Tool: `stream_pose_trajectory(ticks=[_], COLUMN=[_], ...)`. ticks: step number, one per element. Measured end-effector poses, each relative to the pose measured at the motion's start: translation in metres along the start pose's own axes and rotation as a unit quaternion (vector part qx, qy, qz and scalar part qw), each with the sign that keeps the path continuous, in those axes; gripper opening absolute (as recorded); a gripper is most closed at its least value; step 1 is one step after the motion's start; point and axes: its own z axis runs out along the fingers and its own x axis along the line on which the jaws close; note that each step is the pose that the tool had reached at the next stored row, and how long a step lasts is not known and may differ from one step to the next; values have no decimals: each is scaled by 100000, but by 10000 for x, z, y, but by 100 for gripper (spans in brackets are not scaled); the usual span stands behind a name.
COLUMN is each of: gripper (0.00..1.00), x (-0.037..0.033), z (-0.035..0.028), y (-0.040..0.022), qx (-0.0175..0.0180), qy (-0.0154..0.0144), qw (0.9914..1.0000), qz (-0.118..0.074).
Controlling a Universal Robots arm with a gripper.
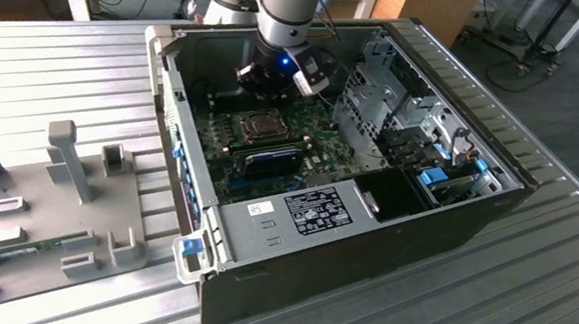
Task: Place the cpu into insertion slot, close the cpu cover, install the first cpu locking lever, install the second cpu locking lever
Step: 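Install the first cpu locking lever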
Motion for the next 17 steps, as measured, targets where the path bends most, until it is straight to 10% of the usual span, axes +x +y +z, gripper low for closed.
stream_pose_trajectory(ticks=[17], gripper=[10], x=[-3], z=[-44], y=[1], qx=[6], qy=[99], qw=[100000], qz=[12])
